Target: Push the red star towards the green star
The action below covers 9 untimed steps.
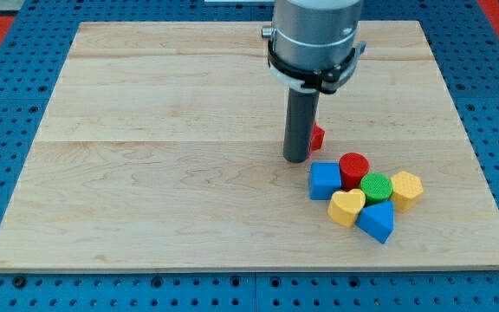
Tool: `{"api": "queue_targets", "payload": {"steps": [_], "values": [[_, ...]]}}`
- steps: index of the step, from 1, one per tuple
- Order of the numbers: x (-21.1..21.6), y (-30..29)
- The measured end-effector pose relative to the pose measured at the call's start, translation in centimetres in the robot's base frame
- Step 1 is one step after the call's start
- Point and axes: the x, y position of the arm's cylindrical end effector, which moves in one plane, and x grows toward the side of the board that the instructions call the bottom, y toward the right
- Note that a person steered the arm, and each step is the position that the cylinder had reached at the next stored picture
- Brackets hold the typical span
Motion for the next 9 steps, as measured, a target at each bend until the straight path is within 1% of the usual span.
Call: {"api": "queue_targets", "payload": {"steps": [1,3,4,5,6,8,9], "values": [[-2.7,0.4],[-8.8,2.9],[-9.3,3.6],[-7.9,4.6],[-8.2,7.4],[-7.9,9.3],[-6.9,13.0]]}}
